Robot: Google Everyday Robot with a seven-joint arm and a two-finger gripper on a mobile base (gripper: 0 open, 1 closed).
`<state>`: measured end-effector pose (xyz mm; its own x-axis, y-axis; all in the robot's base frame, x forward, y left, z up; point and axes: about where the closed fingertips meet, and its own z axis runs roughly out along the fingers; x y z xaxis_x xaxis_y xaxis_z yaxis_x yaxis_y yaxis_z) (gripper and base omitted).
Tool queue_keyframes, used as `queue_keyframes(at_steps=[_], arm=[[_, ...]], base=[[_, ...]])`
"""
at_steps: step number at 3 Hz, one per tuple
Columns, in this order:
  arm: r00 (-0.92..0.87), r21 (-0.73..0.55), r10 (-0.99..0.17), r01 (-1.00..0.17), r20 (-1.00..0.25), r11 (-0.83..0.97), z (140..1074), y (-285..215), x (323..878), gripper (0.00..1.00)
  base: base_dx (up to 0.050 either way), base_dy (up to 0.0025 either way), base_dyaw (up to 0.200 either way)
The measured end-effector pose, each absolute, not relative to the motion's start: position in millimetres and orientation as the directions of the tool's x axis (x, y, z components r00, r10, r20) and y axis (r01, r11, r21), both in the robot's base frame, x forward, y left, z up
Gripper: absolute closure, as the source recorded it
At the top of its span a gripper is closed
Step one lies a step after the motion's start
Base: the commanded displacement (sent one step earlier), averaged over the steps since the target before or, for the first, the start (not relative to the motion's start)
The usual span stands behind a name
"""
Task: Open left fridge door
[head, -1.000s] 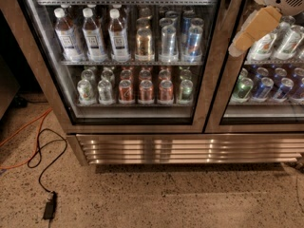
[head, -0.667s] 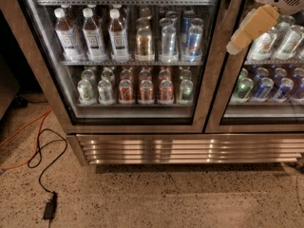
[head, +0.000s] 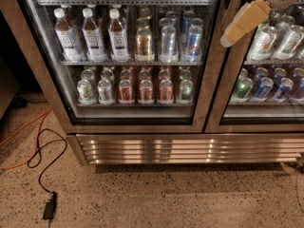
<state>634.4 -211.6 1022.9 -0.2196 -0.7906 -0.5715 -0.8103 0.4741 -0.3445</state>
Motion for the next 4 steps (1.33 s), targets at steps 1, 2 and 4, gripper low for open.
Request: queue_keyframes(at_steps=[1, 2, 4], arm=[[-0.225, -0.301, -0.770, -0.827, -0.596, 0.475, 1017.5, -211.2, 643.6, 0.00], [-0.217, -0.277, -0.766, -0.845, -0.605, 0.458, 1011.9, -207.6, 648.4, 0.00], [-0.200, -0.254, -0.748, -0.859, -0.632, 0.444, 1013.1, -206.1, 650.0, 0.00]], base=[[0.000, 0.00000, 0.000], [0.000, 0.00000, 0.000], [0.000, 0.00000, 0.000]])
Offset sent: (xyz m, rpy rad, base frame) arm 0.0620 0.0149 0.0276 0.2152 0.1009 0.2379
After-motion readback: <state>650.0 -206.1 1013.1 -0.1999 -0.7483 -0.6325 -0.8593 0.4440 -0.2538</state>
